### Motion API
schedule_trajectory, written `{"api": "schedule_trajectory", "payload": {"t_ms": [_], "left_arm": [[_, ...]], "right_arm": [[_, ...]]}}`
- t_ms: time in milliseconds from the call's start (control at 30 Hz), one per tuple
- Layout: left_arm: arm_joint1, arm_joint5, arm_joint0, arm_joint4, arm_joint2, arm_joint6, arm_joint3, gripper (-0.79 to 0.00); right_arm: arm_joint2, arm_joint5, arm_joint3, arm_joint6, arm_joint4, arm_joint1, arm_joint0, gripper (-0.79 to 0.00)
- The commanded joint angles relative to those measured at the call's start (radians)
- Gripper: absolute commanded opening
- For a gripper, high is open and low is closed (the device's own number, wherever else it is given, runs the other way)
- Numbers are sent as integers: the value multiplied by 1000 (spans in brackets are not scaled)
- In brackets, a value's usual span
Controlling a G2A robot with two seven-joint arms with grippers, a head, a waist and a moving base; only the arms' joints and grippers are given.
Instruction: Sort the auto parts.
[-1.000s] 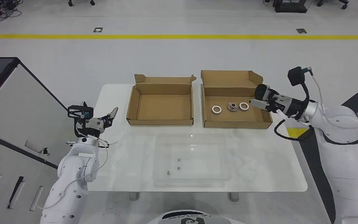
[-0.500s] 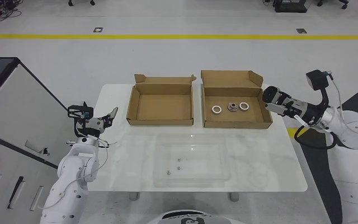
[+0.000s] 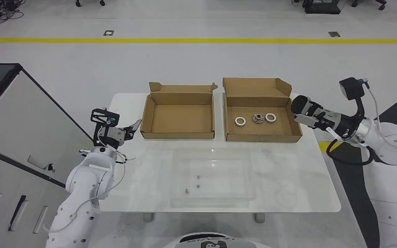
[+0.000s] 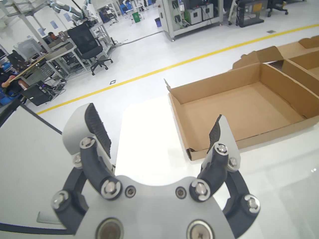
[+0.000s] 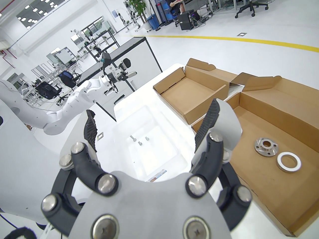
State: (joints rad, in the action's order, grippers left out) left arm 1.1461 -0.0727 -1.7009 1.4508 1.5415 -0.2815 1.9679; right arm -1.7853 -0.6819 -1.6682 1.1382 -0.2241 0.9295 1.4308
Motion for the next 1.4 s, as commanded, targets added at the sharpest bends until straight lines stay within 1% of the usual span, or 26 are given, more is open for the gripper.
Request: {"api": "schedule_trajectory", "payload": {"t_ms": [0, 100, 267, 467, 567, 600, 767, 867, 933, 1067, 1200, 1367], "left_arm": [[0, -28, 7, 8, -19, -62, 38, 0], [1, -64, 32, 21, -61, -184, 85, 0], [5, -120, 100, 7, -132, -383, 141, 0], [7, -179, 173, 35, -204, -644, 219, 0], [9, -227, 208, 23, -252, -778, 248, 0], [9, -263, 223, 17, -273, -814, 259, 0], [13, -393, 292, -54, -379, -965, 275, 0], [19, -422, 341, -135, -442, -1043, 259, 0], [19, -408, 375, -182, -499, -1058, 232, 0], [10, -364, 462, -237, -616, -1102, 175, 0], [4, -312, 547, -348, -740, -1154, 127, 0], [-7, -246, 663, -472, -862, -1220, 78, 0]], "right_arm": [[0, 0, 0, 0, 0, 0, 0, 0], [0, 0, 0, 0, 0, 0, 0, 0], [0, 0, 0, 0, 0, 0, 0, 0], [0, 0, 0, 0, 0, 0, 0, 0], [0, 0, 0, 0, 0, 0, 0, 0], [0, 0, 0, 0, 0, 0, 0, 0], [0, 0, 0, 0, 0, 0, 0, 0], [0, 0, 0, 0, 0, 0, 0, 0], [0, 0, 0, 0, 0, 0, 0, 0], [0, 0, 0, 0, 0, 0, 0, 0], [0, 0, 0, 0, 0, 0, 0, 0], [0, 0, 0, 0, 0, 0, 0, 0]]}}
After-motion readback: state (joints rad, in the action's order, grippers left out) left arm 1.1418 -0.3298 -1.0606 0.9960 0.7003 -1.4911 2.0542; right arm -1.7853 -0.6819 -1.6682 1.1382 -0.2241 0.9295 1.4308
